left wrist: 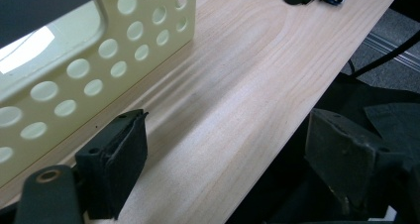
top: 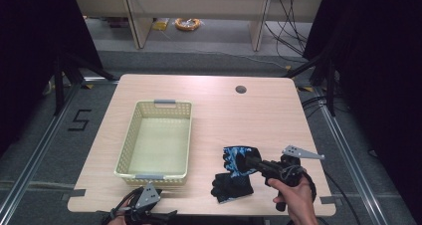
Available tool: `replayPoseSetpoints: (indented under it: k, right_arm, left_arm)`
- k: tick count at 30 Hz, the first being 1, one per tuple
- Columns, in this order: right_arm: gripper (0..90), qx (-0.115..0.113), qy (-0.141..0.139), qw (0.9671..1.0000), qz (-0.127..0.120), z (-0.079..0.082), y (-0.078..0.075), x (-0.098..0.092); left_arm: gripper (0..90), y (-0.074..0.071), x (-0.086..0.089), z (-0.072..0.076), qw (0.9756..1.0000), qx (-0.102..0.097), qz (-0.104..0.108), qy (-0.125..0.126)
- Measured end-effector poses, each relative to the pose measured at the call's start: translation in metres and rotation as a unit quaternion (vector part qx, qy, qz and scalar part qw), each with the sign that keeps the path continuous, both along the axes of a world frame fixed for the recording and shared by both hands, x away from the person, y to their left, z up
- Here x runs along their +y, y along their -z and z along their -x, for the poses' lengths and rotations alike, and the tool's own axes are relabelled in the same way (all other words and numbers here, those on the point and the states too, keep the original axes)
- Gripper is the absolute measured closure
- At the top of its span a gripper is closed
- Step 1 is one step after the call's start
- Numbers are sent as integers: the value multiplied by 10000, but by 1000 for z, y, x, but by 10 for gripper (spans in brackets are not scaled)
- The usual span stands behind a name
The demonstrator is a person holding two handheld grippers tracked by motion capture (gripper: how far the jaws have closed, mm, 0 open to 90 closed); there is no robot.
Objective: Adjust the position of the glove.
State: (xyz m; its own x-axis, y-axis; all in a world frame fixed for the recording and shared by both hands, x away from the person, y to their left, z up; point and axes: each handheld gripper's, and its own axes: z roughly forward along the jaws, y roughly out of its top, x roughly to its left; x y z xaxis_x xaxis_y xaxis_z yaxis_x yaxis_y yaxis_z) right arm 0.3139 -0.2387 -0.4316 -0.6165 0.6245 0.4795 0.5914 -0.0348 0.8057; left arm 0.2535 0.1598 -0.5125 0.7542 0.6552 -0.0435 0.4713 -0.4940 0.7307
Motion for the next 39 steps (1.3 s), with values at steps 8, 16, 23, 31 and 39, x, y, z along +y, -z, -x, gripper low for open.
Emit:
replayPoseSetpoints:
  k: [8,16,23,31,39]
  right_arm:
    - [863,259,-264,9992,-151,15,9,17]
    - [863,343,-488,9980,-192,26,23,23]
    - [863,640,-587,9957,-318,27,39,24]
    - [860,1192,-214,9924,-223,19,62,13]
    - [853,1299,-34,9915,62,12,73,8]
  left_arm:
    - [160,-1,0,1,10000,19,61,5]
    - [160,-1,0,0,10000,-22,-48,-6]
    - [159,0,0,0,10000,-9,-7,-10]
    - [159,-1,-1,0,9999,-46,-21,102]
    - [160,0,-2,0,9999,-82,-45,86]
